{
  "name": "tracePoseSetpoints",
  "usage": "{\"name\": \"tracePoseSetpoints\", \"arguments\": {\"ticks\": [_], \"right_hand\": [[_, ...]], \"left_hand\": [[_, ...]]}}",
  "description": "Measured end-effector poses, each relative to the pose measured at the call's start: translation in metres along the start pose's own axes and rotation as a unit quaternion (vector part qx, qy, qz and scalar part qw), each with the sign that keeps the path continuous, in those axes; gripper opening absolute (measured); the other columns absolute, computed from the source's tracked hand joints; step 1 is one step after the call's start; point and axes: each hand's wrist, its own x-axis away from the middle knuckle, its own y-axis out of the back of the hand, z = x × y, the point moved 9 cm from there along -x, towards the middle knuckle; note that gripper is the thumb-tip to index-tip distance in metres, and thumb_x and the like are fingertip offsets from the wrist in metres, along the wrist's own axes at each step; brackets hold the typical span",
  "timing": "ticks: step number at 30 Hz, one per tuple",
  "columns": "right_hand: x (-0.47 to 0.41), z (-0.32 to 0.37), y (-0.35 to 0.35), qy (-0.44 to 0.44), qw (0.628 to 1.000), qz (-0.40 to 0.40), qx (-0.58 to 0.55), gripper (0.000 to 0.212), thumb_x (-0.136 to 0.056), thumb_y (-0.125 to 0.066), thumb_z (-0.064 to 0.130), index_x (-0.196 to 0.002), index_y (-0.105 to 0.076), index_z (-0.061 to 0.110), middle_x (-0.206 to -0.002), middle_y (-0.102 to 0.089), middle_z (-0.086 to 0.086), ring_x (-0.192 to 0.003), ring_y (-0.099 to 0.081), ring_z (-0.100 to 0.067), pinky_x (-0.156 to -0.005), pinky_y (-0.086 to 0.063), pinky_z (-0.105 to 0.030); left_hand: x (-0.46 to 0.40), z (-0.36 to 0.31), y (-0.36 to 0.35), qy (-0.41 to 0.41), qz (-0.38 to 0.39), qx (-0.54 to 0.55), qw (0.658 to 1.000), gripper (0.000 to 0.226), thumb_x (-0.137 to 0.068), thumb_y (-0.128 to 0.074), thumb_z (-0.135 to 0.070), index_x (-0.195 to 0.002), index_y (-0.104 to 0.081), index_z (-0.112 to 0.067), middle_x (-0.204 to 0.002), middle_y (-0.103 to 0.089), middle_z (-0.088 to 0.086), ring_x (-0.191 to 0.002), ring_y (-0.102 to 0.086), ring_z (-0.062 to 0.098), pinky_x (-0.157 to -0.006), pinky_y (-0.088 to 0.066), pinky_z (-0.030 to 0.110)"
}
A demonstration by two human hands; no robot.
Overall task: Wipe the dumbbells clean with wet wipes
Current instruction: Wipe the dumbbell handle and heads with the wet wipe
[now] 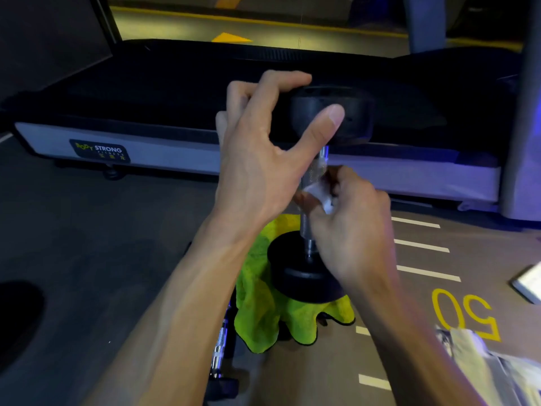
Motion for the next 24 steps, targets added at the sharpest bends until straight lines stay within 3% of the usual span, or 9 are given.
{"name": "tracePoseSetpoints", "arguments": {"ticks": [2, 4, 7, 11, 14, 17, 20, 22, 24], "right_hand": [[0.0, -0.004, -0.002, 0.015, 0.996, -0.035, -0.075, 0.027, -0.091, -0.08, 0.033, -0.111, -0.068, 0.02, -0.089, -0.075, 0.01, -0.088, -0.073, -0.016, -0.078, -0.056, -0.034], [0.001, -0.019, -0.012, 0.008, 0.99, -0.02, -0.142, 0.027, -0.092, -0.076, 0.04, -0.111, -0.068, 0.023, -0.094, -0.079, 0.005, -0.094, -0.076, -0.016, -0.086, -0.06, -0.044], [0.001, -0.036, -0.028, -0.013, 0.973, 0.061, -0.222, 0.034, -0.09, -0.067, 0.054, -0.104, -0.069, 0.022, -0.095, -0.079, -0.006, -0.097, -0.076, -0.027, -0.089, -0.058, -0.058], [0.01, -0.05, -0.033, -0.012, 0.959, 0.188, -0.211, 0.04, -0.094, -0.061, 0.056, -0.108, -0.073, 0.021, -0.103, -0.08, -0.002, -0.101, -0.076, -0.027, -0.093, -0.055, -0.06], [0.021, -0.055, -0.037, -0.017, 0.95, 0.24, -0.199, 0.038, -0.094, -0.064, 0.052, -0.11, -0.074, 0.02, -0.105, -0.08, -0.001, -0.103, -0.076, -0.024, -0.096, -0.055, -0.06], [0.005, -0.038, -0.026, 0.018, 0.968, 0.185, -0.17, 0.04, -0.089, -0.067, 0.057, -0.102, -0.074, 0.02, -0.096, -0.081, 0.009, -0.095, -0.076, -0.009, -0.09, -0.058, -0.047], [-0.014, -0.012, -0.006, 0.037, 0.992, 0.062, -0.107, 0.024, -0.096, -0.069, 0.046, -0.083, -0.066, 0.026, -0.068, -0.069, 0.024, -0.069, -0.063, 0.009, -0.064, -0.043, -0.01], [-0.013, -0.009, -0.003, 0.031, 0.994, 0.018, -0.104, 0.024, -0.097, -0.067, 0.045, -0.08, -0.06, 0.03, -0.064, -0.067, 0.024, -0.069, -0.062, 0.009, -0.06, -0.04, -0.008], [-0.004, -0.017, -0.009, 0.014, 0.993, 0.029, -0.114, 0.025, -0.097, -0.065, 0.05, -0.08, -0.058, 0.033, -0.063, -0.066, 0.023, -0.066, -0.062, 0.005, -0.058, -0.039, -0.013]], "left_hand": [[0.0, -0.002, 0.001, -0.003, -0.014, -0.015, 1.0, 0.047, -0.089, -0.068, -0.065, -0.128, -0.063, -0.039, -0.114, -0.045, -0.013, -0.116, -0.053, 0.018, -0.106, -0.047, 0.036], [0.0, -0.004, 0.003, -0.001, -0.024, -0.029, 0.999, 0.048, -0.088, -0.069, -0.066, -0.127, -0.064, -0.039, -0.114, -0.046, -0.012, -0.115, -0.052, 0.017, -0.105, -0.046, 0.034], [0.001, -0.003, 0.008, -0.013, -0.015, -0.028, 0.999, 0.044, -0.091, -0.066, -0.065, -0.129, -0.065, -0.041, -0.112, -0.045, -0.013, -0.114, -0.053, 0.017, -0.105, -0.048, 0.04], [0.002, 0.008, 0.015, -0.036, 0.038, 0.002, 0.999, 0.036, -0.107, -0.051, -0.046, -0.141, -0.059, -0.041, -0.112, -0.041, -0.019, -0.117, -0.053, 0.014, -0.111, -0.046, 0.045], [0.003, 0.013, 0.018, -0.033, 0.041, -0.001, 0.999, 0.041, -0.108, -0.05, -0.045, -0.146, -0.056, -0.033, -0.115, -0.043, -0.019, -0.121, -0.054, 0.017, -0.111, -0.046, 0.044], [0.003, 0.008, 0.017, -0.037, 0.036, -0.003, 0.999, 0.04, -0.105, -0.052, -0.048, -0.14, -0.06, -0.03, -0.116, -0.044, -0.019, -0.12, -0.056, 0.021, -0.107, -0.049, 0.045], [0.001, 0.002, 0.015, -0.043, 0.036, 0.002, 0.998, 0.036, -0.103, -0.059, -0.049, -0.134, -0.063, -0.031, -0.111, -0.044, -0.018, -0.115, -0.057, 0.02, -0.102, -0.052, 0.04], [0.0, -0.003, 0.016, -0.047, 0.023, 0.006, 0.999, 0.034, -0.099, -0.065, -0.05, -0.128, -0.066, -0.032, -0.108, -0.044, -0.017, -0.112, -0.057, 0.018, -0.098, -0.052, 0.032], [0.0, -0.009, 0.018, -0.05, 0.004, 0.005, 0.999, 0.034, -0.093, -0.073, -0.052, -0.12, -0.07, -0.033, -0.105, -0.044, -0.017, -0.108, -0.056, 0.015, -0.092, -0.048, 0.021]]}}
